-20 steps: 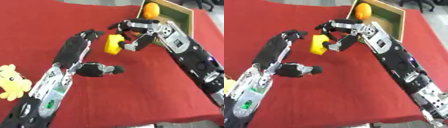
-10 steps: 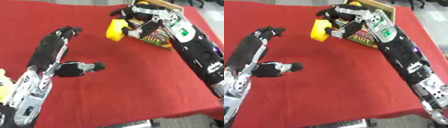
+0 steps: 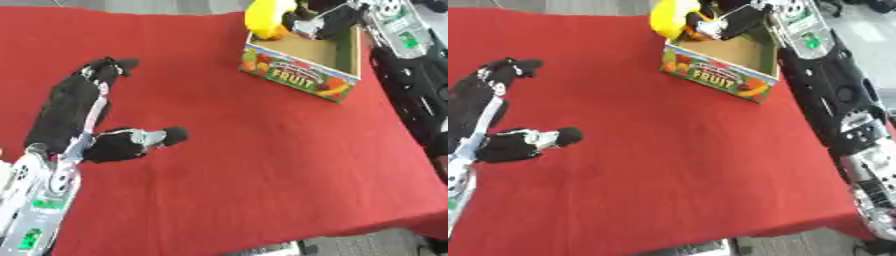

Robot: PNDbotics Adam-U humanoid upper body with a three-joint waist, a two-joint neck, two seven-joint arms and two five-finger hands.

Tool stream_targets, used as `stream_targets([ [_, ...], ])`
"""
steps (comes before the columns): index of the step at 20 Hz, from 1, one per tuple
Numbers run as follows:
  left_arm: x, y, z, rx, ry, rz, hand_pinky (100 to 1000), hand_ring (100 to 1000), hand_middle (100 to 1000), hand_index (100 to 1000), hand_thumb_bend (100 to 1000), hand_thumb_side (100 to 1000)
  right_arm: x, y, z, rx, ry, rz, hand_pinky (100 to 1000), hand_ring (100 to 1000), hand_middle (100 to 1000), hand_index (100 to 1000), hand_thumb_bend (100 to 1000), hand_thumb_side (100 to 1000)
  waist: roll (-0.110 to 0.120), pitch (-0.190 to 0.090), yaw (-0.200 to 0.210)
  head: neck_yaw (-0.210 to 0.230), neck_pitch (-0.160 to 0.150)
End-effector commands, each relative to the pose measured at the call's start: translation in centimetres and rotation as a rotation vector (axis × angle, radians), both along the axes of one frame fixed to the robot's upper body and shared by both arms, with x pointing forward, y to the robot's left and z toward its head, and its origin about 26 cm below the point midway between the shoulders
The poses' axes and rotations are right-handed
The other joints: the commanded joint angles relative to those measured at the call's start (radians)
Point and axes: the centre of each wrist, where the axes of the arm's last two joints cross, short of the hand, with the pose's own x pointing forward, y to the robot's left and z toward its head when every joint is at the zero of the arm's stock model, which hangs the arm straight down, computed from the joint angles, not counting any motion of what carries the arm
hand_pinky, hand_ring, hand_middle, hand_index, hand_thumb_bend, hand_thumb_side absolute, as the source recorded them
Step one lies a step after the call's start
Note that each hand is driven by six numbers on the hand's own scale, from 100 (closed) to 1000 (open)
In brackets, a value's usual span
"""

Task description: Pick up the objects with one hand, pass them to the other hand, and then place them into the box on the other side of the table.

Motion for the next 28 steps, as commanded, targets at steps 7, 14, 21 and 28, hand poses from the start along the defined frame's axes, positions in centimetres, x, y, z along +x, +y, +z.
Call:
stream_targets([
  [7,-0.6,0.6,1.2,-0.018,-0.034,0.003,724,743,678,876,1000,1000,-1.6,-6.9,2.6,0.091,-0.042,-0.218,762,1000,209,329,100,100,0.008,-0.009,0.008,-0.027,-0.027],
  [14,-1.0,0.6,1.6,-0.026,-0.045,-0.004,723,743,678,876,1000,1000,-2.6,-12.5,1.6,0.163,-0.040,-0.465,757,1000,210,333,100,100,0.008,0.001,0.021,-0.021,-0.039],
  [21,-1.1,0.7,1.9,-0.024,-0.056,-0.001,723,743,679,875,1000,999,-3.8,-16.5,0.3,0.186,-0.091,-0.650,750,1000,212,329,100,100,0.003,0.006,0.035,-0.005,-0.048],
  [28,-1.1,0.5,2.2,-0.018,-0.064,-0.004,722,743,679,875,1000,997,-4.9,-19.2,-1.1,0.186,-0.152,-0.780,744,1000,215,330,100,124,-0.008,0.014,0.048,-0.003,-0.061],
])
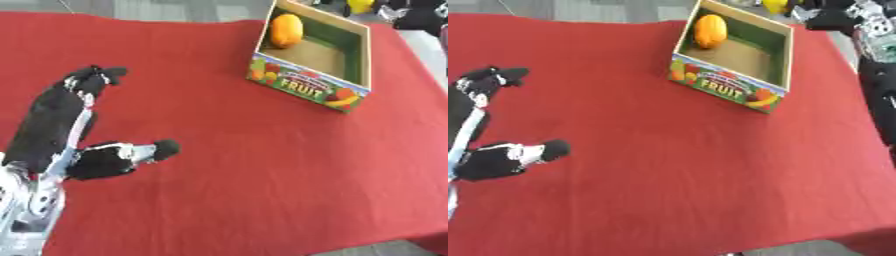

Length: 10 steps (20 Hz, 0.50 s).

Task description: Pick up the objects with one hand, pass them to the other hand, and then place them into the box on the other side of the table.

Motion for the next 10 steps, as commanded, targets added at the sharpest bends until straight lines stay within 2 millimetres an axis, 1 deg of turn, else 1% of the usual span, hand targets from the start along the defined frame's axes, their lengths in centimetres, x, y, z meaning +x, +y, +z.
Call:
stream_targets([
  [1,-0.1,0.1,1.0,0.000,-0.034,-0.002,722,743,679,875,1000,997,-1.5,-2.0,1.7,-0.053,-0.048,-0.081,744,1000,215,330,100,126,-0.002,-0.012,0.002,0.000,-0.022],
  [3,-0.2,0.0,1.0,0.002,-0.036,-0.005,722,743,679,876,1000,994,-1.5,-2.3,1.2,-0.063,-0.051,-0.102,742,1000,216,330,100,143,-0.005,-0.009,0.006,-0.001,-0.026],
  [7,-0.2,-0.1,1.1,0.007,-0.040,-0.011,722,743,679,876,1000,994,-1.5,-2.8,0.2,-0.086,-0.053,-0.134,741,1000,217,331,100,155,-0.008,-0.004,0.012,-0.011,-0.025],
  [10,-0.3,-0.2,1.2,0.008,-0.044,-0.016,722,743,679,876,1000,994,-1.6,-3.1,-0.3,-0.104,-0.054,-0.159,739,1000,219,330,100,180,-0.010,0.002,0.017,-0.019,-0.026],
])
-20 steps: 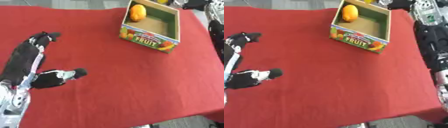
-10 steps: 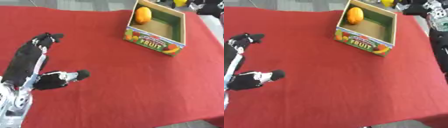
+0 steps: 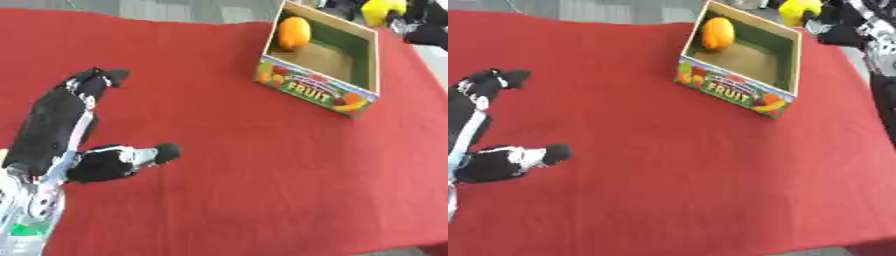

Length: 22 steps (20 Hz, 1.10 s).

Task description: Pick up the objects with one hand, pass them to the other hand, and then place them into the box on the other side of the table.

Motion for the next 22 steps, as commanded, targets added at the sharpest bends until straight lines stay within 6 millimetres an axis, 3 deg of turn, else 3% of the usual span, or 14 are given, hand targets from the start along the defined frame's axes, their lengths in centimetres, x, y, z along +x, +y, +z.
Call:
stream_targets([
  [1,-0.31,-0.16,0.97,0.000,-0.035,-0.014,722,743,679,876,1000,995,-1.18,-1.58,2.14,-0.063,-0.039,-0.057,739,1000,219,330,100,184,-0.001,-0.013,0.001,-0.009,-0.013],
  [10,-0.30,-0.32,0.93,0.001,-0.033,-0.016,722,743,679,876,1000,1000,-1.03,-1.56,1.61,-0.104,-0.056,-0.067,743,1000,234,351,103,191,-0.004,-0.008,0.003,-0.011,-0.009],
  [13,-0.29,-0.35,0.93,0.001,-0.031,-0.016,722,743,679,876,1000,1000,-0.99,-1.45,1.77,-0.139,-0.057,-0.055,754,1000,293,433,202,200,-0.005,-0.009,0.004,-0.010,-0.009],
  [15,-0.29,-0.38,0.87,0.002,-0.029,-0.016,721,743,679,876,1000,1000,-0.96,-1.38,1.66,-0.175,-0.045,-0.041,778,1000,378,538,259,205,-0.005,-0.008,0.004,-0.010,-0.009],
  [18,-0.29,-0.43,0.83,0.003,-0.028,-0.016,721,743,680,878,1000,1000,-0.71,-1.02,1.66,-0.253,-0.034,0.017,860,1000,677,802,366,132,-0.005,-0.007,0.004,-0.010,-0.007],
  [20,-0.29,-0.45,0.83,0.003,-0.028,-0.015,721,744,681,880,1000,1000,-0.58,-0.86,1.66,-0.294,-0.034,0.058,888,1000,766,883,369,100,-0.005,-0.007,0.004,-0.009,-0.004],
  [22,-0.26,-0.46,0.79,0.003,-0.026,-0.014,721,744,681,881,1000,1000,-0.50,-0.75,1.71,-0.328,-0.034,0.098,914,1000,800,920,364,100,-0.004,-0.007,0.003,-0.009,-0.003],
])
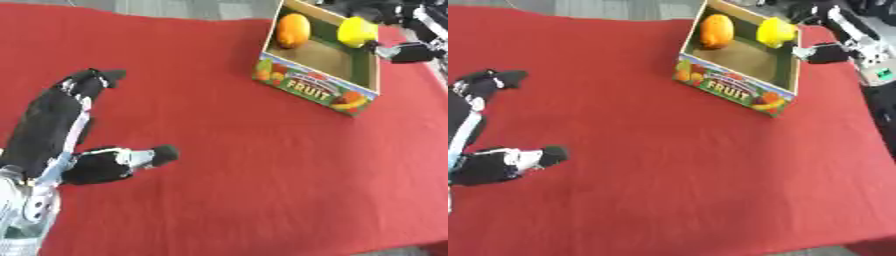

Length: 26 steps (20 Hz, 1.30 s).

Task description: Pick up the objects with one hand, pass them to the other hand, and then place them into the box on the other side of the table.

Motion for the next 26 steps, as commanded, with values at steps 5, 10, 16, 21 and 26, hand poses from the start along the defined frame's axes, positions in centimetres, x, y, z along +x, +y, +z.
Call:
stream_targets([
  [5,-0.2,-0.3,0.6,-0.004,-0.020,-0.007,722,745,680,881,1000,998,-0.9,-1.0,2.6,-0.114,-0.025,0.062,912,1000,783,908,367,100,0.000,-0.017,-0.004,-0.001,0.002],
  [10,-0.2,-0.3,0.4,-0.001,-0.016,-0.002,722,745,680,881,1000,993,-0.5,-0.5,3.1,-0.039,-0.058,0.070,891,1000,764,910,210,100,0.003,-0.020,-0.009,0.006,0.009],
  [16,-0.2,-0.2,0.5,0.000,-0.016,0.002,724,746,680,880,1000,988,0.6,3.0,7.6,0.238,-0.150,0.221,887,1000,733,903,100,149,0.008,-0.022,-0.016,0.007,0.018],
  [21,-0.1,-0.1,0.4,0.001,-0.013,0.010,725,748,683,881,1000,974,0.3,7.5,12.3,0.298,-0.215,0.452,885,1000,739,883,100,156,0.012,-0.022,-0.019,0.008,0.024],
  [26,-0.1,-0.1,0.6,0.000,-0.014,0.010,726,750,683,881,1000,959,0.1,13.8,14.8,0.212,-0.243,0.707,879,1000,742,870,100,100,0.014,-0.025,-0.017,0.005,0.030],
])
